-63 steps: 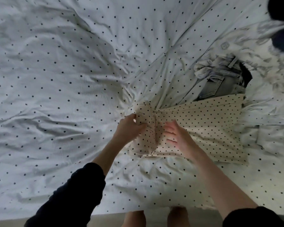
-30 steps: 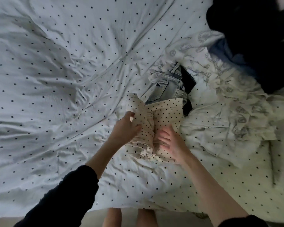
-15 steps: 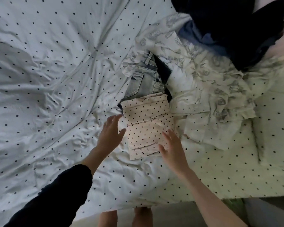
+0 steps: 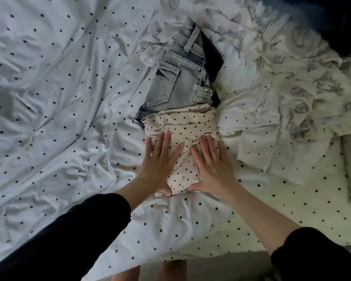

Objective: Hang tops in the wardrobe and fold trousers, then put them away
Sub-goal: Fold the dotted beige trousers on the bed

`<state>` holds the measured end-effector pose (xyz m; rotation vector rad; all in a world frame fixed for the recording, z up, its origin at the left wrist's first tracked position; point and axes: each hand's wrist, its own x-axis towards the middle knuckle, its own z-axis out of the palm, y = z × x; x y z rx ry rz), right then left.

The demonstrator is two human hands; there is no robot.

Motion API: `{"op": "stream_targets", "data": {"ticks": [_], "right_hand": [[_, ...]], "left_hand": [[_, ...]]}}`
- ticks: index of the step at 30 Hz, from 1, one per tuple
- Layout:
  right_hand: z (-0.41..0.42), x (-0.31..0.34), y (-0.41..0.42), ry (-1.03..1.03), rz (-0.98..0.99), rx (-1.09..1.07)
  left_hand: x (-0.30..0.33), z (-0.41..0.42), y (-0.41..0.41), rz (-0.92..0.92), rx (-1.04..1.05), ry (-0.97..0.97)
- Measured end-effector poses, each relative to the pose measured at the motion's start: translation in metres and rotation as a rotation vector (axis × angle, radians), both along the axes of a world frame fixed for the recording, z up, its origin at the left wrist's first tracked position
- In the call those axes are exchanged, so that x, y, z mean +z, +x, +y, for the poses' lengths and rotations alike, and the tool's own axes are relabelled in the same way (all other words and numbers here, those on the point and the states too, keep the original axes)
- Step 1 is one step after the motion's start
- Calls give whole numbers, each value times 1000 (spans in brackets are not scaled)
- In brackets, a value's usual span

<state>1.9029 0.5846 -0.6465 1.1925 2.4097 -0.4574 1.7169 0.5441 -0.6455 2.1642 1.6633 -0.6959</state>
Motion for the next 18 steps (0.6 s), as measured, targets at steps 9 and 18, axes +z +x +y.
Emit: {"op": "stream_targets", "data": {"ticks": [9, 18], "right_hand": [[-13, -3, 14, -29, 43, 85], [3, -6, -1, 241, 190, 22]], "left_hand": [[0, -16, -24, -52, -215, 50], [-11, 0, -23, -209, -201, 477]]}}
